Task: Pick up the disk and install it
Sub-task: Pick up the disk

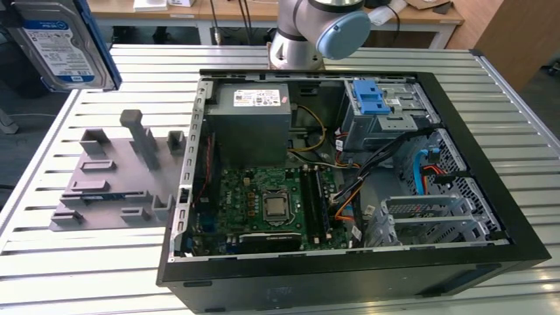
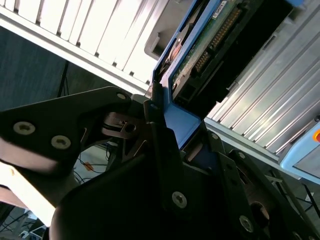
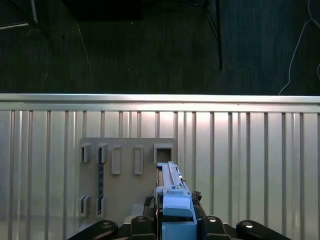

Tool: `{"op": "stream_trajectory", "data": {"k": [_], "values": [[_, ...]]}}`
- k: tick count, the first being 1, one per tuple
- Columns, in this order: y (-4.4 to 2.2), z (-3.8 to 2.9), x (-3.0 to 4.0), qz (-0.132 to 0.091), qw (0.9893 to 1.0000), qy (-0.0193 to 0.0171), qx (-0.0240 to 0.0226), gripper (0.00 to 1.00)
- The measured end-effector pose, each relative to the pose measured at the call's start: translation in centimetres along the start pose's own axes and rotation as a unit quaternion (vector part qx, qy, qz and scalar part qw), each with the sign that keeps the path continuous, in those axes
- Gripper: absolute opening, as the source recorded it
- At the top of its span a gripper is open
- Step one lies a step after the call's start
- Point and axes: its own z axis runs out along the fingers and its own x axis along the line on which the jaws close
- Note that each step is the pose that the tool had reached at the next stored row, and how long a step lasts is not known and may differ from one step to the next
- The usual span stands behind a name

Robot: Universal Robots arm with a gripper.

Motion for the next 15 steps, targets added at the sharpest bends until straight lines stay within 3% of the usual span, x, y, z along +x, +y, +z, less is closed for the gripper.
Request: {"op": "stream_trajectory", "data": {"k": [15], "values": [[0.02,-1.51,-0.01,0.0,1.0,0.0,0.0008,0.36]]}}
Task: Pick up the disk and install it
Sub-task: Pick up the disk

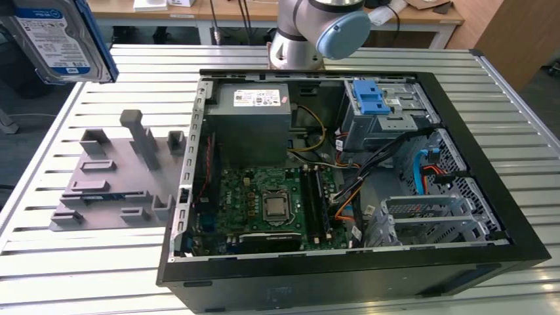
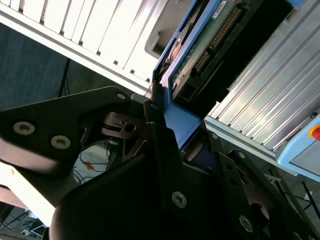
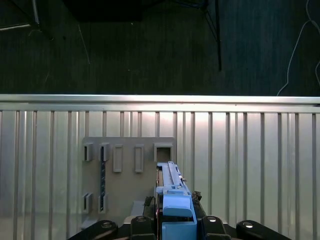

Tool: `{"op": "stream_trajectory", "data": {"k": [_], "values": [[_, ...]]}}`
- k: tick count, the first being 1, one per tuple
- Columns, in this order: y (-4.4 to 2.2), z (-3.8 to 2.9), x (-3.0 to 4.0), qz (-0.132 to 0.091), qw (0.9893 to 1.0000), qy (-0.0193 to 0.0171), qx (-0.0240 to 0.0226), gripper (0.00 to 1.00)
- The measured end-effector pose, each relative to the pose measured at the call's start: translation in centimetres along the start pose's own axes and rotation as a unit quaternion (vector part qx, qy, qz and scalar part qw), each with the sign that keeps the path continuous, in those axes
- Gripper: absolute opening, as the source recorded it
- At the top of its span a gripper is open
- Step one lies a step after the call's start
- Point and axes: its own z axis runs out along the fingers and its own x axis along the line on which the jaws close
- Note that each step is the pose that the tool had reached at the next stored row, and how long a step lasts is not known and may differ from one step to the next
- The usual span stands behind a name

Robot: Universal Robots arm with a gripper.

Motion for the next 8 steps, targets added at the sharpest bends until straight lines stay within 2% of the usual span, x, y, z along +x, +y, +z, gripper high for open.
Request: {"op": "stream_trajectory", "data": {"k": [8], "values": [[0.01,-0.76,-0.01,0.0,1.0,0.0,0.0003,0.36]]}}
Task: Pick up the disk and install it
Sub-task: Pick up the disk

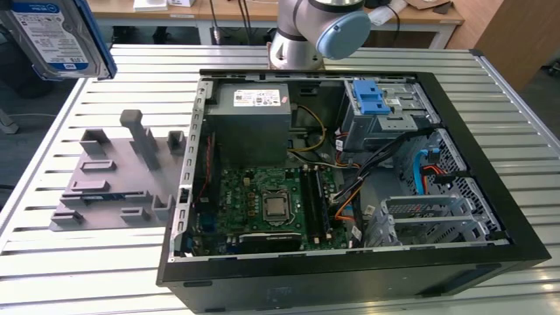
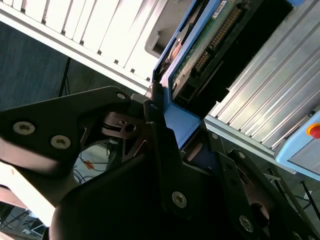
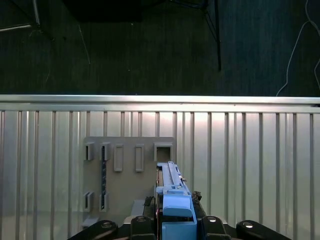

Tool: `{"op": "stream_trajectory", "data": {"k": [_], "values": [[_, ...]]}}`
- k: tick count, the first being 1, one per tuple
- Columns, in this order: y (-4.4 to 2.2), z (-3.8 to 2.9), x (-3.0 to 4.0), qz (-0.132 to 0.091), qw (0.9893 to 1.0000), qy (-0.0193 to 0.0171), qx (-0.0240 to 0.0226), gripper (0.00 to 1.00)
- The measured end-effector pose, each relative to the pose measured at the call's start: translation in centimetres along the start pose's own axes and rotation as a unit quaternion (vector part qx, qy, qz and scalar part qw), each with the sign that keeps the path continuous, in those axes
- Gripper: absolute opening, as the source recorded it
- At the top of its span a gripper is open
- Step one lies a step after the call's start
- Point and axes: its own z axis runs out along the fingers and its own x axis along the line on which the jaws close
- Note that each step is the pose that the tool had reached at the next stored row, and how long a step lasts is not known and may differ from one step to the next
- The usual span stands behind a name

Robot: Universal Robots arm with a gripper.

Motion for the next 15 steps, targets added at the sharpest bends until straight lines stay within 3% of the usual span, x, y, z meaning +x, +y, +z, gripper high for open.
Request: {"op": "stream_trajectory", "data": {"k": [11,15], "values": [[0.02,-1.22,-0.01,0.0,1.0,-0.0001,0.0004,0.36],[0.02,-1.37,-0.01,0.0,1.0,-0.0001,0.0003,0.36]]}}
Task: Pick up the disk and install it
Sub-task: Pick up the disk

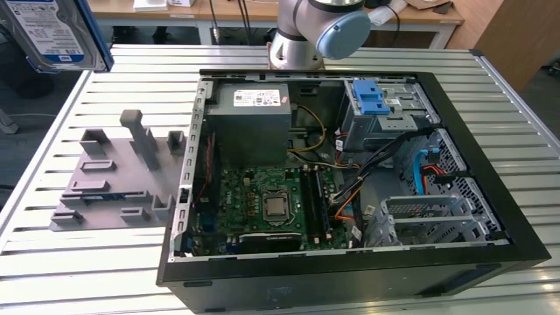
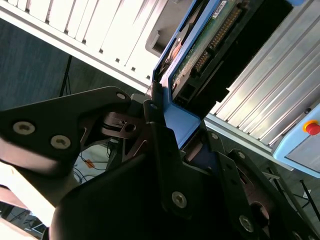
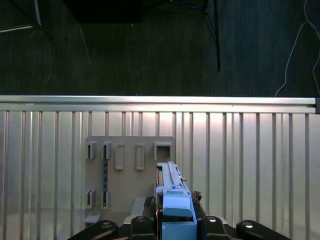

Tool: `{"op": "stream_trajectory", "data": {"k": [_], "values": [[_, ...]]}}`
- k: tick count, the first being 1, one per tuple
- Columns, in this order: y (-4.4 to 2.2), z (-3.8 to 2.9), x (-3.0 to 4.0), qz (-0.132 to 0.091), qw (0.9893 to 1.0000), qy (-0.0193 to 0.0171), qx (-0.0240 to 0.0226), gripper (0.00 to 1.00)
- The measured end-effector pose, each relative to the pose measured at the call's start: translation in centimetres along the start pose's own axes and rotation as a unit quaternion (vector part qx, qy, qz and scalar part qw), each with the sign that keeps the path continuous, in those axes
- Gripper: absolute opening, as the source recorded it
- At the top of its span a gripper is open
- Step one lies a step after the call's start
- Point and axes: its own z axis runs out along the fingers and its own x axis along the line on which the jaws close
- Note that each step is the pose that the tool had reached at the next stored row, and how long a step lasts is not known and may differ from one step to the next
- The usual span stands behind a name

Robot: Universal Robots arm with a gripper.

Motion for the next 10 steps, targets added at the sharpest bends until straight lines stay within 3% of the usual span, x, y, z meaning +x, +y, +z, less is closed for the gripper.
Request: {"op": "stream_trajectory", "data": {"k": [10], "values": [[-0.22,-0.02,0.0,0.0,1.0,0.0,0.0,0.36]]}}
